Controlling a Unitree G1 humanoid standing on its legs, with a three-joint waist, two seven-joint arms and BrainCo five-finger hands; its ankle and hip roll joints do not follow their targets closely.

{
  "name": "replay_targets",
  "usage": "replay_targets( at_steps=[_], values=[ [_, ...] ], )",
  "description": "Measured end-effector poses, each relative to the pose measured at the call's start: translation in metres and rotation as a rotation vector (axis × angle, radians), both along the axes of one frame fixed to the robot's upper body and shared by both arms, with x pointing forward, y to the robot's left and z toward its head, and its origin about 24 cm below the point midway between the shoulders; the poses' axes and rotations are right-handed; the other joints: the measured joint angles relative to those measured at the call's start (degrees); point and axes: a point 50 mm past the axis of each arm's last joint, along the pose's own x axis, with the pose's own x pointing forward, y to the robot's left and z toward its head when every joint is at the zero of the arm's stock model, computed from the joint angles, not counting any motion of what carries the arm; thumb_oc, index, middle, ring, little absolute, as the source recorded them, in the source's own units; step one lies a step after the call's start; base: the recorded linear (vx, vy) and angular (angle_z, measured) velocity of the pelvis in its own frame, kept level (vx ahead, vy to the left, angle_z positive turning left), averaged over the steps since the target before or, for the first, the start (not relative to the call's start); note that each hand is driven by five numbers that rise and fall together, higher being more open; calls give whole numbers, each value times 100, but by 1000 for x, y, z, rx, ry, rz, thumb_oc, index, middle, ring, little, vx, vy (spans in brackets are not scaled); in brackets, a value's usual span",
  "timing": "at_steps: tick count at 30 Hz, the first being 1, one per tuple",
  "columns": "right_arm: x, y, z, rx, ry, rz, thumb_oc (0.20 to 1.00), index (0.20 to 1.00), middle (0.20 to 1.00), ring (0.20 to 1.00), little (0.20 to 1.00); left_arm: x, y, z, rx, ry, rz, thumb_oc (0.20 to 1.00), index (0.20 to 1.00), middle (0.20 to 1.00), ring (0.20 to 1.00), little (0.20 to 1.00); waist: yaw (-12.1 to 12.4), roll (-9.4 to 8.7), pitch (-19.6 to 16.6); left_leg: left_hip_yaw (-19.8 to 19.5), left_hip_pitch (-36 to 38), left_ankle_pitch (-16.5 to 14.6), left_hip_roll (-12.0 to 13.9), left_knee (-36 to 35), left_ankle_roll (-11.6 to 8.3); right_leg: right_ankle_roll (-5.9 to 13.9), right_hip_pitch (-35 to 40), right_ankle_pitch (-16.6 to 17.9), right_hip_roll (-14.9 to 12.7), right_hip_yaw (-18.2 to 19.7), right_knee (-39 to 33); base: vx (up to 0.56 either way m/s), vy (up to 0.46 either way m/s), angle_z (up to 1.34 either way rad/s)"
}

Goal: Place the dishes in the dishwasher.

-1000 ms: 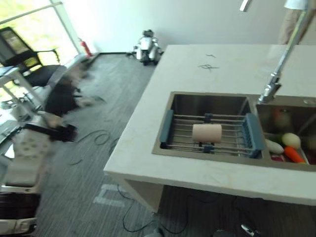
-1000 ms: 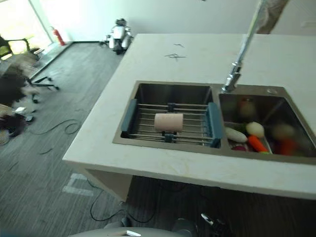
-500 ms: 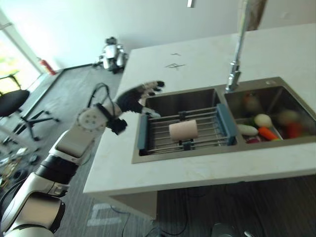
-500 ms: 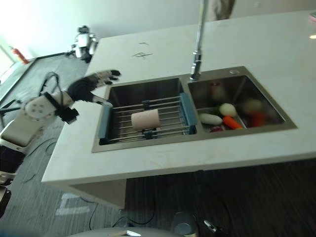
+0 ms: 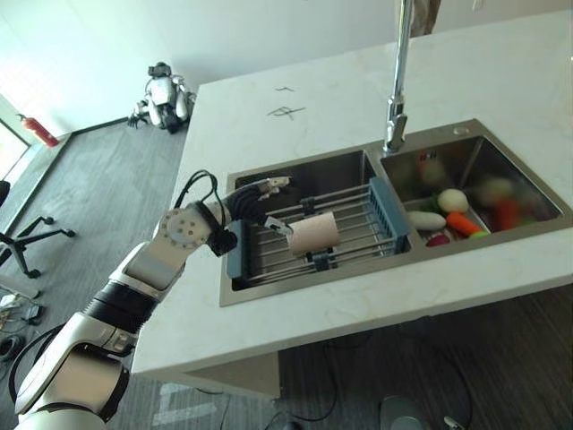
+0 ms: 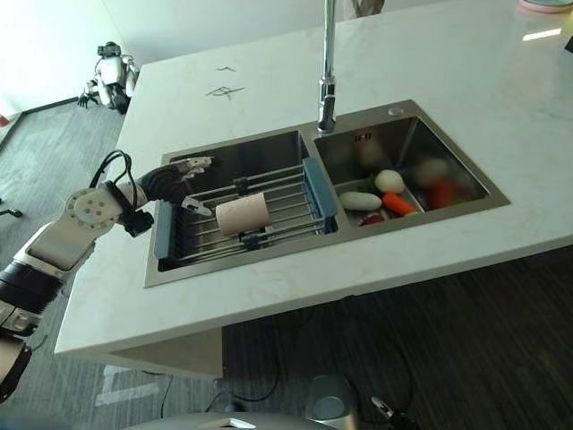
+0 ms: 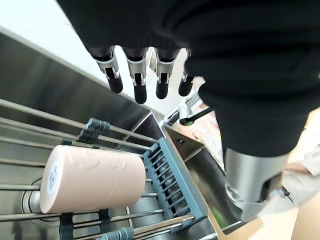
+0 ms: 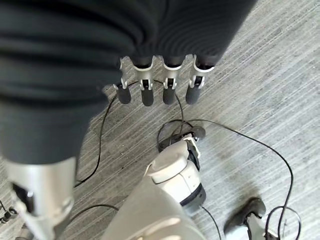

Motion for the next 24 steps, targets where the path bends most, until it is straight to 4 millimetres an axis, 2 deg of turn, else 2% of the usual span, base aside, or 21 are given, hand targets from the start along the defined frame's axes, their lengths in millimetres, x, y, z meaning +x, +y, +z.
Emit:
replay_targets(
  at_steps=[4,21,24],
  values=[
    [13,0,2,1,-41,1,1000,1000,1000,1000,1000,-1,-7,0,21,-31,-12,1000,1000,1000,1000,1000,-76,-23,141,39,0,-9,-9,-1,2,12,-40,19,6,49,12,-11,-10,-5],
    [13,0,2,-6,-44,1,1000,1000,1000,1000,1000,0,-12,-14,77,-18,-14,1000,1000,1000,1000,1000,-240,48,187,203,70,-16,-10,-10,-3,41,-87,38,34,202,15,-7,6,-5],
    [16,-1,3,-8,-53,3,1000,1000,1000,1000,1000,3,-6,-18,82,0,17,1000,1000,1000,1000,1000,-239,57,195,201,67,-16,-10,-12,-3,17,-94,53,43,208,17,0,0,0]
  ],
)
